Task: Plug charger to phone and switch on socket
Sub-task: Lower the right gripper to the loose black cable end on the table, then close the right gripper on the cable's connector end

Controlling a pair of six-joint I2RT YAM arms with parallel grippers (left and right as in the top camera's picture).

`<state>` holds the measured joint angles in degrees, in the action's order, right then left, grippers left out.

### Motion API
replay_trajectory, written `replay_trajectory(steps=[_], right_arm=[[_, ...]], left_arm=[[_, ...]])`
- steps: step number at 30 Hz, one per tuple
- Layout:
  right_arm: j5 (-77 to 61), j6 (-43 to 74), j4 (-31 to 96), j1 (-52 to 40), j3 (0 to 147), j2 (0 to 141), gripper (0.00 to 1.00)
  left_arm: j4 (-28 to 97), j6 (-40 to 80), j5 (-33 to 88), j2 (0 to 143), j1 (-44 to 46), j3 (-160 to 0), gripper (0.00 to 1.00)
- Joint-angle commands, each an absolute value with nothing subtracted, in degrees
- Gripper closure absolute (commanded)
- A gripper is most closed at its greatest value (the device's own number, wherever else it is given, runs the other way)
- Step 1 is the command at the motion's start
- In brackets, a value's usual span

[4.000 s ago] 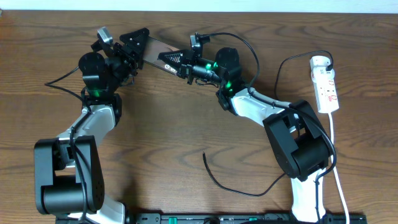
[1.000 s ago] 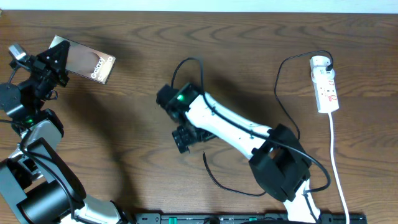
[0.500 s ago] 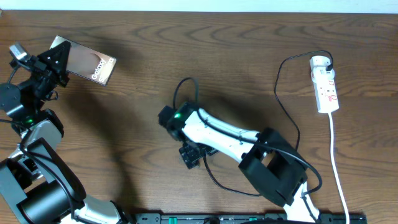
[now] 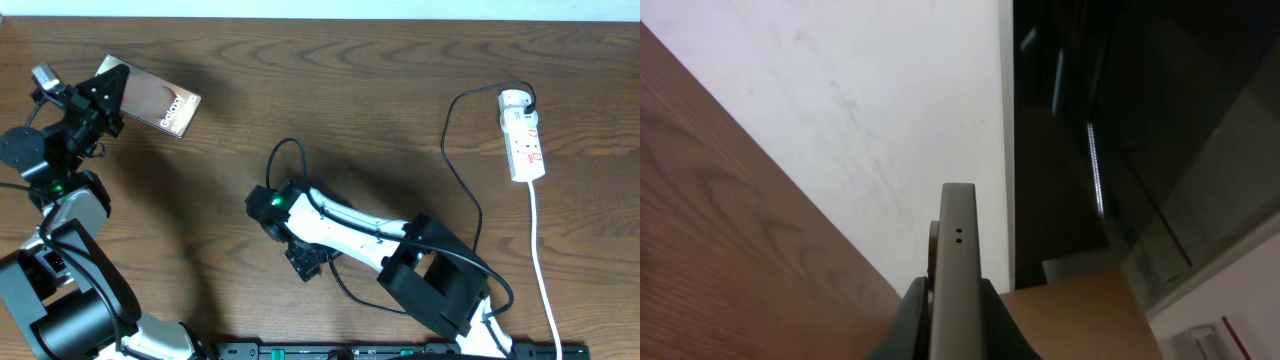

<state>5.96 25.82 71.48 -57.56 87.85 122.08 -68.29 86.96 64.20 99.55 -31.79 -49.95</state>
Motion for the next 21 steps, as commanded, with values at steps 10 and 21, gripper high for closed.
replay_trajectory(steps=[10, 21], right_arm=[[5.6, 25.2, 71.5, -57.6, 84.9, 120.3, 0.45], [5.7, 23.5, 71.1, -57.6, 84.9, 120.3, 0.81]], left_arm=[[-69.1, 86.0, 63.4, 99.2, -31.7, -50.2, 0.93], [-69.1, 86.0, 63.2, 99.2, -31.7, -50.2, 0.93]])
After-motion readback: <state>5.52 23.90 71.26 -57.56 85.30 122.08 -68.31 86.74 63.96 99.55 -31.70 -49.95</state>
